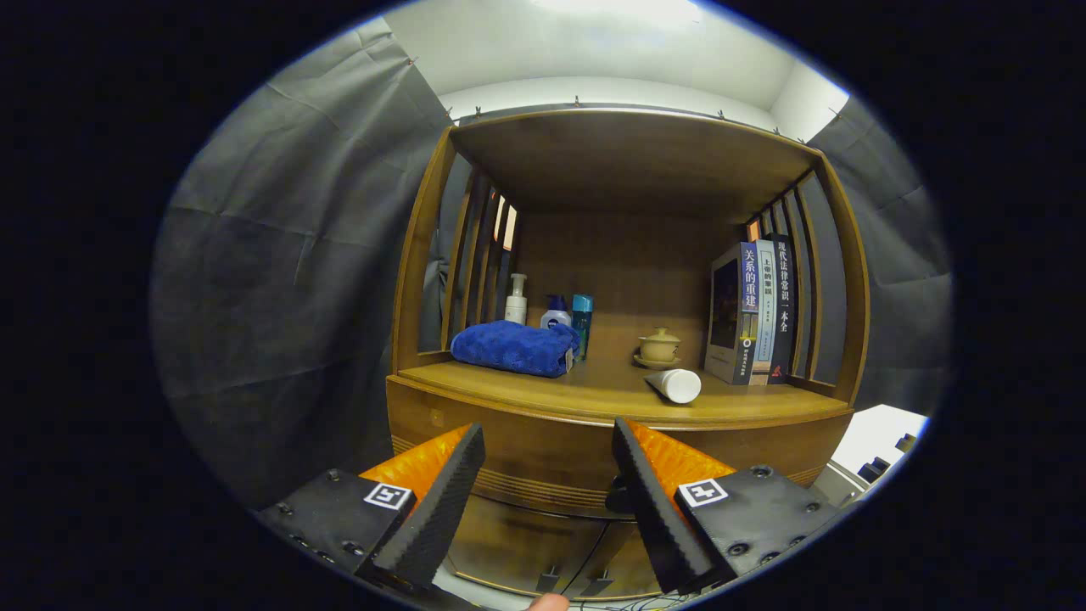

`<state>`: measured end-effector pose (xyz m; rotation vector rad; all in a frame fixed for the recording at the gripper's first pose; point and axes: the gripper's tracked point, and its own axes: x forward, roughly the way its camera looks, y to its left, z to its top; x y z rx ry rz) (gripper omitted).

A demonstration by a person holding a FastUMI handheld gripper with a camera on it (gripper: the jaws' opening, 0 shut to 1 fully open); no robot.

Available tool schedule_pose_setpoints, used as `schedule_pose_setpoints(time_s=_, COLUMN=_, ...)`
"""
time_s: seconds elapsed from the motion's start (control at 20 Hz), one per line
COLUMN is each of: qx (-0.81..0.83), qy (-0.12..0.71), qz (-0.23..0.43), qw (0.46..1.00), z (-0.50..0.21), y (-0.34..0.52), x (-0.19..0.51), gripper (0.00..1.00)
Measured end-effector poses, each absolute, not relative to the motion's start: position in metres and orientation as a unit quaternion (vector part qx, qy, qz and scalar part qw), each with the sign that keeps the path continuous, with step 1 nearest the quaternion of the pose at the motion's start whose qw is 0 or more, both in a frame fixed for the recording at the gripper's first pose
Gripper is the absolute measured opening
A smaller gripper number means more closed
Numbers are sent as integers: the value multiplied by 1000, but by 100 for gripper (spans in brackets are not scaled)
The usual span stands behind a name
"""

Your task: Pull open the drawer, take out the items inside it, and place them on the countertop above the cabinet.

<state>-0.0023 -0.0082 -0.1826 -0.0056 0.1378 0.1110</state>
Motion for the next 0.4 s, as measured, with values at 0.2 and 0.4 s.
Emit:
schedule_pose_setpoints(time_s=0.2, qx=-3, qy=70, qz=55, qw=996, z=-184, y=-8, x=-2, gripper=98)
schedule_pose_setpoints(time_s=0.4, qx=-3, qy=70, qz=55, qw=996, z=-185, y=-8, x=-2, gripper=98)
